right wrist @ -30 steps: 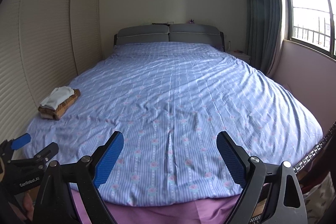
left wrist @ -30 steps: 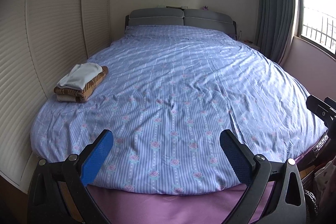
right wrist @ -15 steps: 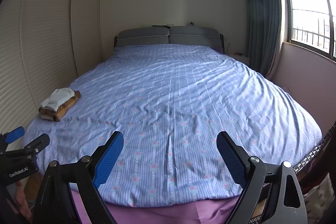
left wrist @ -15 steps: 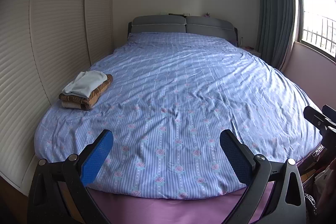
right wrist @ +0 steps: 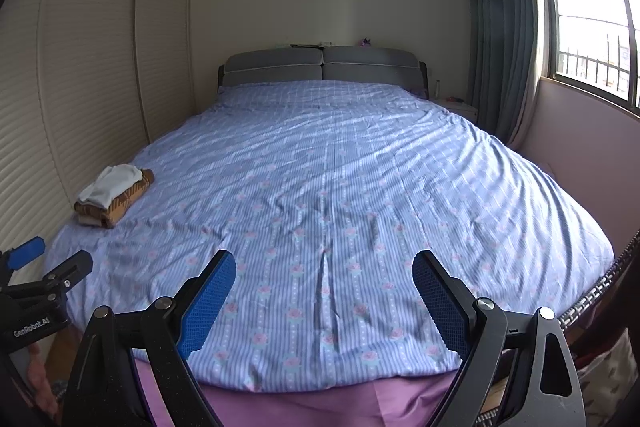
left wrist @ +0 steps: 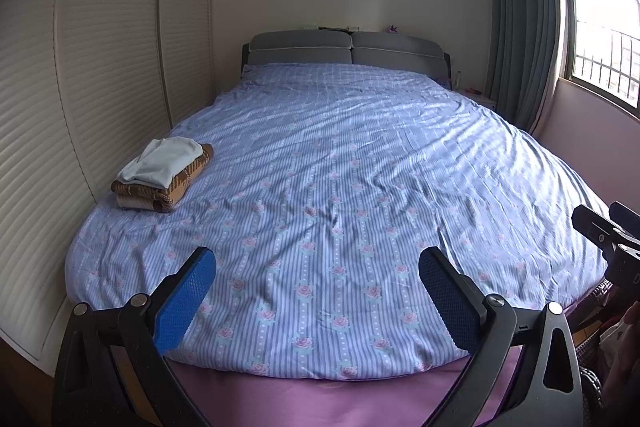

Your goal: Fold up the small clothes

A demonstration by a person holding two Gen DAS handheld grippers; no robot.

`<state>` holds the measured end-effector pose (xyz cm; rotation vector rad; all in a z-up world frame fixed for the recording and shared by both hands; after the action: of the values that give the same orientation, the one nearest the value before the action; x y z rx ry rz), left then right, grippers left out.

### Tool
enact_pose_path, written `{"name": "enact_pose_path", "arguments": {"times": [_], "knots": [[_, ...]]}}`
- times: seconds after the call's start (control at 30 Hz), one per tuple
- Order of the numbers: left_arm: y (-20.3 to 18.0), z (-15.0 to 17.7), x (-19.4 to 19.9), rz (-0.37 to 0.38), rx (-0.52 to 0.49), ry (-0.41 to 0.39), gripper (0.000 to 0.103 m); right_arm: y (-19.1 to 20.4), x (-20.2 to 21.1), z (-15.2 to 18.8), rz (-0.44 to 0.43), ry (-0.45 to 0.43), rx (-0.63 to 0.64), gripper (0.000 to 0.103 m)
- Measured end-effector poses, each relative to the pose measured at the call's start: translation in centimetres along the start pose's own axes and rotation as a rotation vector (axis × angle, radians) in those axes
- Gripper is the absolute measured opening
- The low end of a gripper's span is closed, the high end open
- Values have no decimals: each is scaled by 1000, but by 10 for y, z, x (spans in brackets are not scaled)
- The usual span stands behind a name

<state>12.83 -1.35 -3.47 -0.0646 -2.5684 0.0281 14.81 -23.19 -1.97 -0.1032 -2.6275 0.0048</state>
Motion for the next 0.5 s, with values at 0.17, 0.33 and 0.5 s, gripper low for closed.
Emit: {"name": "enact_pose_path", "arguments": {"times": [0.17,0.33,0.5], "knots": [[0,0,1,-2,-1,-2,103,0,0,0,1,1,1,91],[1,-1,1,-4,0,-1,103,-2,0,1,2,2,2,91],[1,-1,1,-2,0,-1,103,-2,-1,0,4,0,2,91]]}}
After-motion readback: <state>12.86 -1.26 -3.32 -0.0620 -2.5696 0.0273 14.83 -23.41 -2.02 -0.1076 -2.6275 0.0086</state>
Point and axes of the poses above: each gripper's, at about its wrist camera, not at the fingertips, and x roughly against the way its jaws point, y to its left, z to its underside, the point moved 5 cm from there along -x, roughly the way its jaws point, and after that the axes turned 3 degrees about z, right-handed, at the moved point
